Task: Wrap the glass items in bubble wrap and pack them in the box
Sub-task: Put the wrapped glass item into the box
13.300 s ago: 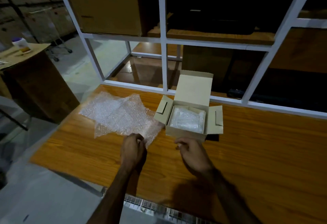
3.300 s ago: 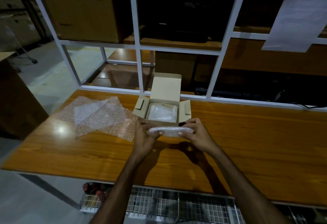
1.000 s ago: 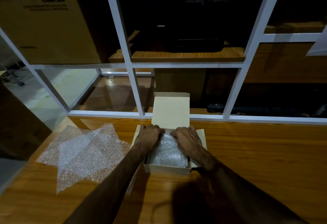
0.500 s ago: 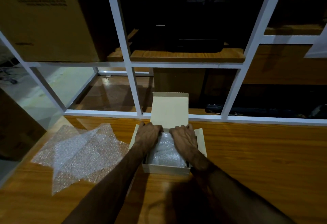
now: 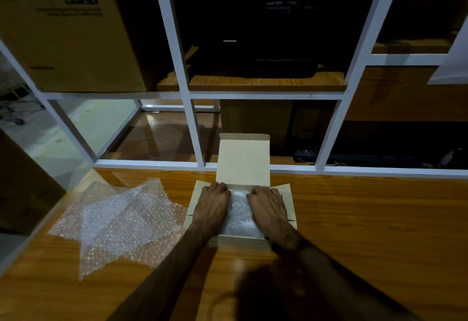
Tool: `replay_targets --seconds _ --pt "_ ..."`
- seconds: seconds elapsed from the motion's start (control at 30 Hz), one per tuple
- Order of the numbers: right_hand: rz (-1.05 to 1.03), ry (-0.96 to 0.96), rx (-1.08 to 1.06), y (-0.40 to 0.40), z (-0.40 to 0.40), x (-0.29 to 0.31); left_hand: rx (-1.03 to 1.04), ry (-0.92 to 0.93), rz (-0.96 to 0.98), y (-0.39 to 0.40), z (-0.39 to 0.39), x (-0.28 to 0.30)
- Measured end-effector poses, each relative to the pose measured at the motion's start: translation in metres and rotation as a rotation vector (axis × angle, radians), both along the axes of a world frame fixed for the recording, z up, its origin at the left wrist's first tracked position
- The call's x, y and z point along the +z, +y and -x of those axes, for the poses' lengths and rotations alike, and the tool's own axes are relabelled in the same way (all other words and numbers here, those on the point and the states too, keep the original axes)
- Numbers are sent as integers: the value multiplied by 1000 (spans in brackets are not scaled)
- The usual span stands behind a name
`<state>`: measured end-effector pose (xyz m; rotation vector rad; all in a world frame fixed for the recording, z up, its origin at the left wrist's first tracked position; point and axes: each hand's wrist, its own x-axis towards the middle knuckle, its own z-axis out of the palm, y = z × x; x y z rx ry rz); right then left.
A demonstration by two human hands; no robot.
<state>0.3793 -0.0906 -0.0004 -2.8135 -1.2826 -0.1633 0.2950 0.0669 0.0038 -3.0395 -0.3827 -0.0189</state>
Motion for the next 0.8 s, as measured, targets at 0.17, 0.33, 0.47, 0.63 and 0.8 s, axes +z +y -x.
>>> replay_targets --seconds 0.17,0.33,0.47,0.63,0.8 --pt "82 -23 34 -1 7 -4 11 71 -44 -9 10 1" --pt "214 -53 -30 6 8 4 -3 85 -19 -1 10 4" --pt "240 -77 0 7 7 0 -4 66 16 1 7 2" --pt "163 8 36 5 -3 4 -2 69 17 -1 4 6" --pt "135 54 12 7 0 -5 6 99 41 -1 3 10"
